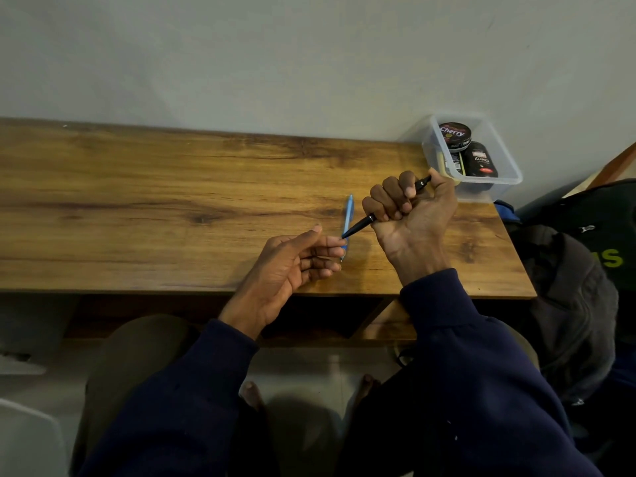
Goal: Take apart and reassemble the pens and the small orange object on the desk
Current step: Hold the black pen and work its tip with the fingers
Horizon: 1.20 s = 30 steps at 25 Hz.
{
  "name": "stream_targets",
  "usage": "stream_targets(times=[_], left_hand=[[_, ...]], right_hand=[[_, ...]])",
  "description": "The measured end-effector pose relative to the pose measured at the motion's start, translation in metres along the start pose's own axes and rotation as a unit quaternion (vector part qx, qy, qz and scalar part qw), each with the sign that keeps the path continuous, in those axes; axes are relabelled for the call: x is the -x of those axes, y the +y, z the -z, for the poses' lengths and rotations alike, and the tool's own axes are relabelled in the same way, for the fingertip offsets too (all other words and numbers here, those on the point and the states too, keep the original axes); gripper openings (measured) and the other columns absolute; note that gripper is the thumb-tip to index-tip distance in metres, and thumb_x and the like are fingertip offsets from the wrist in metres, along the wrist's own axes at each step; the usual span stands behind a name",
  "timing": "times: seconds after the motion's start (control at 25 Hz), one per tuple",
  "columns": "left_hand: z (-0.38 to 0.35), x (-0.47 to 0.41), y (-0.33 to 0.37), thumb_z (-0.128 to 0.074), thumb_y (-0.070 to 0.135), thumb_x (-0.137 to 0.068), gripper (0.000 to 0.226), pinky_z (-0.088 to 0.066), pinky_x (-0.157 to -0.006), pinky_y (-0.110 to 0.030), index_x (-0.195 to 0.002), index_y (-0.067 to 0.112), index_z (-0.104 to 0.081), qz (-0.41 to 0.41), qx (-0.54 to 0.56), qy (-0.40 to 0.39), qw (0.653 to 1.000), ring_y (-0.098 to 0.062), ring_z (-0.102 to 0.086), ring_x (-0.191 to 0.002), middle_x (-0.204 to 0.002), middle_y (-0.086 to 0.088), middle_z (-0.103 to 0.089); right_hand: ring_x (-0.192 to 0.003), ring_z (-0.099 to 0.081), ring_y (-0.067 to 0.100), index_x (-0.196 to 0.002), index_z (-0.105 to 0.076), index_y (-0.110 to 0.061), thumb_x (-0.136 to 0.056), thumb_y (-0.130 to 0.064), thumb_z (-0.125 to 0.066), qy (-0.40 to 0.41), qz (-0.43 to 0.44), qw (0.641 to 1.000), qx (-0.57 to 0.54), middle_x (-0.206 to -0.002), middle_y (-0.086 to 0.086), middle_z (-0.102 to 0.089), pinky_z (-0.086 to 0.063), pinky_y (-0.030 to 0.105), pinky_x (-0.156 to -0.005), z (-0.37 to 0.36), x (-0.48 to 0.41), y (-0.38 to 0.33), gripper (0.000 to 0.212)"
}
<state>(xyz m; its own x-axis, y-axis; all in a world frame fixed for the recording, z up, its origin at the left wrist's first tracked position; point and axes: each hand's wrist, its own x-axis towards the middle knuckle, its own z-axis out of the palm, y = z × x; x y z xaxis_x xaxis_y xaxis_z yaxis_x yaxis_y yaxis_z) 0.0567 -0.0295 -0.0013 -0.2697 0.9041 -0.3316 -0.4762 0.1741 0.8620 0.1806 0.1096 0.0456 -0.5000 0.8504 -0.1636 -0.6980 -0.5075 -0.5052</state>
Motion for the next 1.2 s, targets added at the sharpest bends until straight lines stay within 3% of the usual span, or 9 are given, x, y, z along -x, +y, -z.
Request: stream_targets(times=[0.48,1.2], left_hand=[[-0.0005,-0.0010,-0.0006,-0.055,0.031,-0.105,0.040,-0.060,-0.072,-0.022,-0.116,-0.003,-0.074,-0.002,-0.002,-0.001,1.000,-0.017,-0.075,-0.083,-0.107,-0.017,-0.078],[0.0006,0.0008,0.0006,-0.054,0.041,-0.101,0.048,-0.059,-0.074,-0.023,-0.115,0.000,-0.074,0.004,-0.002,-0.015,1.000,-0.017,-0.074,-0.087,-0.113,-0.018,-0.077]], right_hand=[[-0.051,-0.011,0.011,-0.064,-0.039,-0.013,-0.101,-0.050,-0.032,-0.026,-0.007,0.999,0.022,-0.047,-0.004,-0.025,-0.015,0.026,-0.050,0.0010,0.0006,0.0005,0.053],[-0.053,-0.012,0.012,-0.065,-0.042,-0.011,-0.104,-0.048,-0.034,-0.044,-0.016,0.996,0.081,-0.047,-0.005,-0.027,-0.015,0.027,-0.050,-0.0065,0.0060,0.0034,0.054]])
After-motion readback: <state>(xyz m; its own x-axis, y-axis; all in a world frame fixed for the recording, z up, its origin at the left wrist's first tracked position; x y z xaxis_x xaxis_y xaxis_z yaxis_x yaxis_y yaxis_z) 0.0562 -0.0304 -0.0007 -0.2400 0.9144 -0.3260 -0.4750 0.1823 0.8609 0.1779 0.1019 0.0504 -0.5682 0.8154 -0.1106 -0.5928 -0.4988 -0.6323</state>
